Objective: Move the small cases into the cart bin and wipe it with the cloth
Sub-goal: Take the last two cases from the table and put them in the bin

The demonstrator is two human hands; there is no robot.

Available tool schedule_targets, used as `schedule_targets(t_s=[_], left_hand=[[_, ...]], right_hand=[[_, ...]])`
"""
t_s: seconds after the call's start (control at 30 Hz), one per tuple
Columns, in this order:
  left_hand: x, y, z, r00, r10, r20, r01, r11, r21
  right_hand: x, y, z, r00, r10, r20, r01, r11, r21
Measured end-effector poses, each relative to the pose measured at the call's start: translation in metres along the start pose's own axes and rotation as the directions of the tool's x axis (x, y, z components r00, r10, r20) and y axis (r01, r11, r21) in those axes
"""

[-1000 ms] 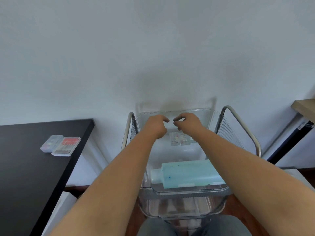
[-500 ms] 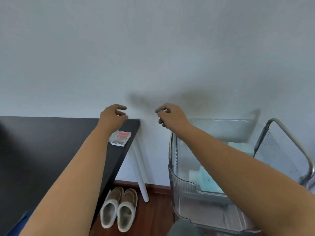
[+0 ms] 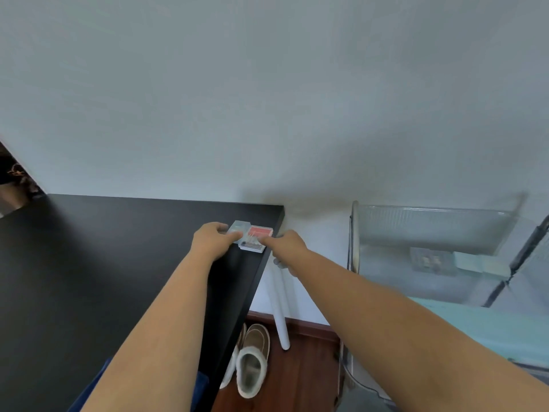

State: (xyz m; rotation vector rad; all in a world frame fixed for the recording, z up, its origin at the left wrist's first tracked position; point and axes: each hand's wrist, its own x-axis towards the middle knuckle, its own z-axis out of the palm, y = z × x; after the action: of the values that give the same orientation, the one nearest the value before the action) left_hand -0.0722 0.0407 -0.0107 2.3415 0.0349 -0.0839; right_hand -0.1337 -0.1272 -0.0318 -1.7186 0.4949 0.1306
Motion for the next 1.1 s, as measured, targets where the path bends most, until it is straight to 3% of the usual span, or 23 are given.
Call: schedule_targets(t_s=[0.33,0.43,0.57,0.83,0.97,1.1], left_hand=[[0.008,0.005,0.009,0.997,-0.022,0.068,0.03,0.992,-0.126],[0.008,0.005,0.009,0.986,-0.029,0.163,0.067,0.971,-0.231],[0.0,0.017,0.005,0.971,-0.054,0.233,0.175,0.826,-0.535],[-0.041,0.109,0.019,0.944,0.216,0.249,0.079,0.585,-0.807],[-0.073,0.167,0.053,0.878,0.368,0.306,0.025,0.603,-0.797],[-0.101,0.206,0.113,0.81,0.46,0.363,-0.129,0.744,-0.656]], right_hand=[[0.007,0.004,0.012,0.996,0.085,0.015,-0.086,0.942,0.325],[0.0,0.001,0.006,0.998,0.055,0.029,-0.062,0.93,0.362],[-0.017,-0.015,-0.01,0.999,-0.041,-0.027,0.048,0.931,0.361],[-0.065,-0.037,-0.121,0.959,-0.227,-0.169,0.281,0.837,0.469],[-0.081,-0.017,-0.204,0.938,-0.216,-0.27,0.318,0.846,0.429],[-0.084,0.025,-0.277,0.937,-0.119,-0.329,0.237,0.907,0.348]])
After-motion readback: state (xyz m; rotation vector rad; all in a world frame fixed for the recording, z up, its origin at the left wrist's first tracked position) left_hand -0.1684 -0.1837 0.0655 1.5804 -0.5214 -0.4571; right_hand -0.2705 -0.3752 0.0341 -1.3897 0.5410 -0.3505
